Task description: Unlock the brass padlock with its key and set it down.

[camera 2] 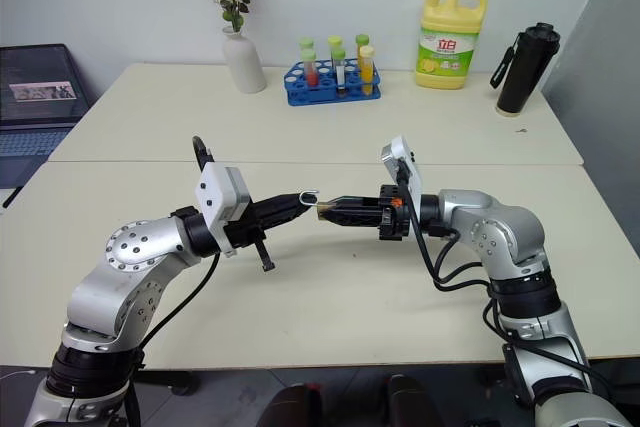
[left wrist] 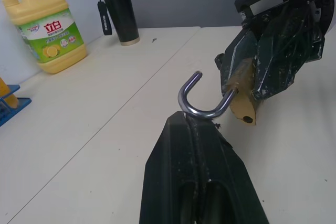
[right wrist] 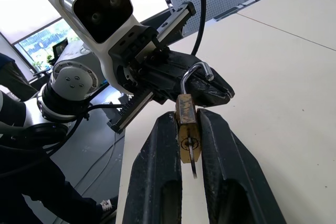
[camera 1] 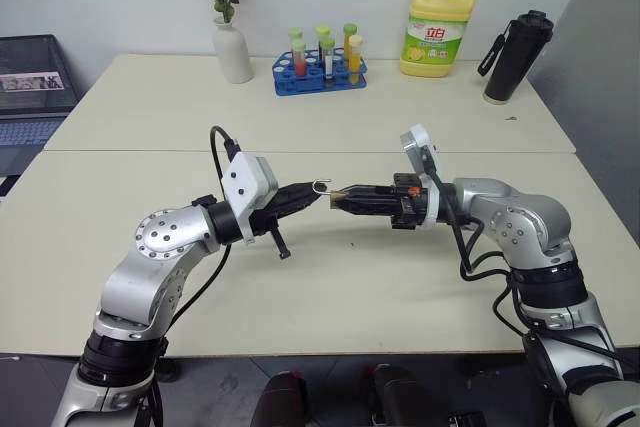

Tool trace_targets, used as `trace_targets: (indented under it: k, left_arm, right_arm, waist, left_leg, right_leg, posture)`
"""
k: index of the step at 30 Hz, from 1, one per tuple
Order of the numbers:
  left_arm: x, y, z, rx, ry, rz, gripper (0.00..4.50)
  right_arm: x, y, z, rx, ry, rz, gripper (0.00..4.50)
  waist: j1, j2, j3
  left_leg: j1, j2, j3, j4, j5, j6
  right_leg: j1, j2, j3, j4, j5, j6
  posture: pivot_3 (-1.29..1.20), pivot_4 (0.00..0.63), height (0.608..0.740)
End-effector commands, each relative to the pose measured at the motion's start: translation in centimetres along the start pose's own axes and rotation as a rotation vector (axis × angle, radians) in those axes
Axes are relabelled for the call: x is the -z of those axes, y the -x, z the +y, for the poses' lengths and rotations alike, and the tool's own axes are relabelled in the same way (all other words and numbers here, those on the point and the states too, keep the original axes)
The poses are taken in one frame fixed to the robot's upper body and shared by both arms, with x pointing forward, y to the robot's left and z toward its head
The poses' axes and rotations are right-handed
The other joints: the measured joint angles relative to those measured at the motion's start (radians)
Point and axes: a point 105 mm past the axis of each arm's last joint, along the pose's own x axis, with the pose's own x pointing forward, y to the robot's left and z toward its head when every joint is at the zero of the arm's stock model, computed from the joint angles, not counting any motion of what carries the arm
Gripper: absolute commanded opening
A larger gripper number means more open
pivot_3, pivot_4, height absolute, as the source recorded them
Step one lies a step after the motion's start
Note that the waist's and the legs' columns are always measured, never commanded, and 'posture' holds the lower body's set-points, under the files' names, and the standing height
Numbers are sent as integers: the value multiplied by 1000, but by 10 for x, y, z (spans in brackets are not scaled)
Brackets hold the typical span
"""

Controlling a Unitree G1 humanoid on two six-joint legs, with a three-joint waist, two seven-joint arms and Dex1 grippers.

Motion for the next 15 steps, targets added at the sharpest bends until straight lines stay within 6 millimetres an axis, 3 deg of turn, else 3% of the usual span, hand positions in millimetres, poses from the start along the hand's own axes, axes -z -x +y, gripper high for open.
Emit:
trace_targets:
  k: [1,15]
  left_arm:
    - [-15,1,4,-17,-39,-53,0]
    - [-19,2,12,-53,-48,-78,0]
  right_arm:
    - [-9,0,8,-31,41,-16,149]
    - [-8,1,8,-28,40,-10,149]
  waist:
    - [0,0,0]
    - [0,0,0]
  left_leg:
    - [0,0,0,0,0,0]
    - [0,0,0,0,0,0]
  right_leg:
    - [0,0,0,0,0,0]
    - [0,0,0,0,0,0]
  posture:
    - [0,150,740]
    - [0,150,740]
